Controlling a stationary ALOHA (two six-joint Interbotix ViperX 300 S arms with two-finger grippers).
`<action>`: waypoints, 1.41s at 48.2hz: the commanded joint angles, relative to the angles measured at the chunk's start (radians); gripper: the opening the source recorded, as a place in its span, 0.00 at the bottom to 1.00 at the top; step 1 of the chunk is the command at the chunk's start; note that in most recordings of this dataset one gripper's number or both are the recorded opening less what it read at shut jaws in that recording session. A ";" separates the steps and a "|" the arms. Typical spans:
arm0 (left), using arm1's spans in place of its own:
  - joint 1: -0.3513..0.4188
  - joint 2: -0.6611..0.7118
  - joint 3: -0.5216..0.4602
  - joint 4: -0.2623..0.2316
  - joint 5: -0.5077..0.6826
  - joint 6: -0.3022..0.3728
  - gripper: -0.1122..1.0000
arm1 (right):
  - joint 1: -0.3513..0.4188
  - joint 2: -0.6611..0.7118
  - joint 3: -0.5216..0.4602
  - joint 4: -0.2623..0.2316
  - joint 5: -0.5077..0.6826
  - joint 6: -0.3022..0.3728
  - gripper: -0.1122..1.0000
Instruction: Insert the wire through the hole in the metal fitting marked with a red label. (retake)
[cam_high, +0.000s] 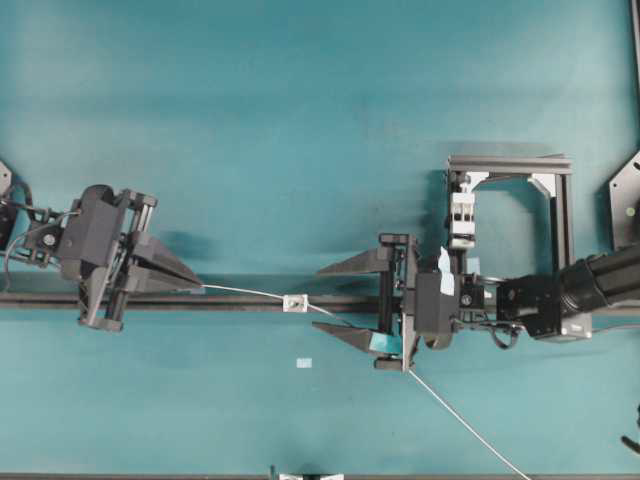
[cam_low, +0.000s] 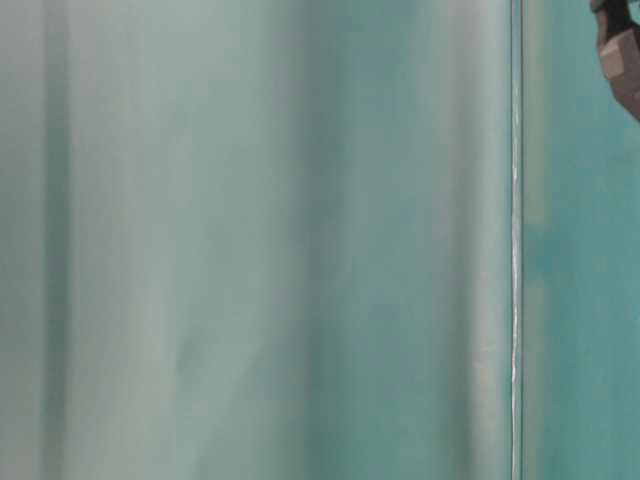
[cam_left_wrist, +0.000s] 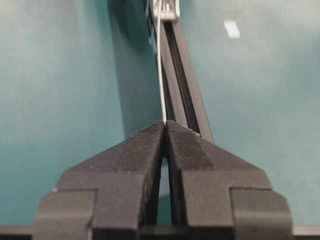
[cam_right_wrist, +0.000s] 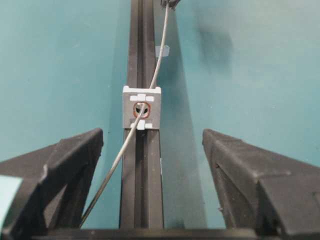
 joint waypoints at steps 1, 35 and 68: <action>-0.011 -0.037 -0.002 0.003 0.037 0.002 0.01 | -0.002 -0.031 -0.008 -0.002 0.000 -0.003 0.88; -0.017 -0.198 0.057 0.008 0.207 -0.006 0.01 | -0.002 -0.031 -0.011 -0.003 0.000 -0.005 0.88; -0.014 -0.198 0.038 0.006 0.213 -0.028 0.23 | -0.002 -0.031 -0.012 -0.003 0.000 -0.008 0.88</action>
